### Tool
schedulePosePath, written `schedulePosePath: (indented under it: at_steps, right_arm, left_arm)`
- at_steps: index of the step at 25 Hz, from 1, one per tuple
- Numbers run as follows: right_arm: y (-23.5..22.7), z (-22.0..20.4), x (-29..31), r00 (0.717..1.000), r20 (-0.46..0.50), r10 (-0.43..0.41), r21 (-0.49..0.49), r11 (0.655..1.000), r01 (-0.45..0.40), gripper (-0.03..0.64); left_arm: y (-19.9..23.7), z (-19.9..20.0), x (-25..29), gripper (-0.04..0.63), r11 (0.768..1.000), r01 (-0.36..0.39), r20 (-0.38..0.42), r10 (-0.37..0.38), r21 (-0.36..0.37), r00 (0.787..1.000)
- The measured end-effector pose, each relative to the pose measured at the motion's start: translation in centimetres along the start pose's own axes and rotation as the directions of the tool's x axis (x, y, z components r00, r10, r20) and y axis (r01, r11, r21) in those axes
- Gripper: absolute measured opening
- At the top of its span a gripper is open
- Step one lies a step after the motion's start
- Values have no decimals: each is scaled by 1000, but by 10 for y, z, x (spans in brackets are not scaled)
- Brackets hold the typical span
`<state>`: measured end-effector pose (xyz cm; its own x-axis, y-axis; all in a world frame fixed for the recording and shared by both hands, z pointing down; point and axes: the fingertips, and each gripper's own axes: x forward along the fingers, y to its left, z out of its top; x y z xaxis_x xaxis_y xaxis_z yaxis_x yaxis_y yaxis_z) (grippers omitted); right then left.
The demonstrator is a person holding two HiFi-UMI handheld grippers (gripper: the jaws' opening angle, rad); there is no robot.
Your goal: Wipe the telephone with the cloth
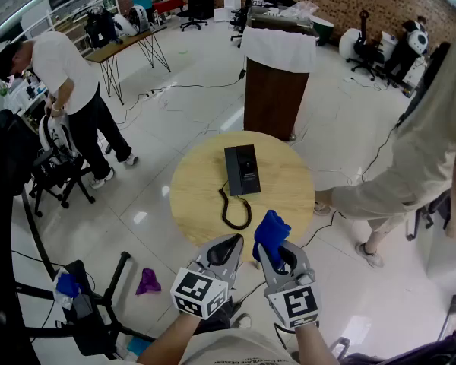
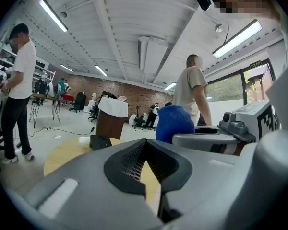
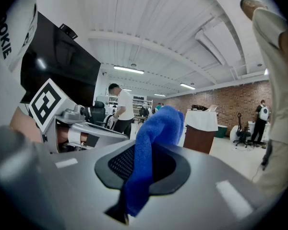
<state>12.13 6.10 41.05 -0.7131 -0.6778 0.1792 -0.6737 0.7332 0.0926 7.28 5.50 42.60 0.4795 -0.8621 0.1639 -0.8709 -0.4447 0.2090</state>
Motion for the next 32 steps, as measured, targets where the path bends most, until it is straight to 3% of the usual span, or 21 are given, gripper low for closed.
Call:
schedulePosePath:
  at_steps: [21, 32]
  right_arm:
    - [-29, 3, 72, 999, -39, 3, -12, 1000, -4, 61]
    - [-44, -3, 111, 998, -61, -25, 4, 1000, 25, 61]
  left_arm:
    - [64, 11, 50, 0, 999, -12, -9, 13, 32, 1000]
    - [93, 12, 75, 0, 1000, 20, -28, -20, 21, 999]
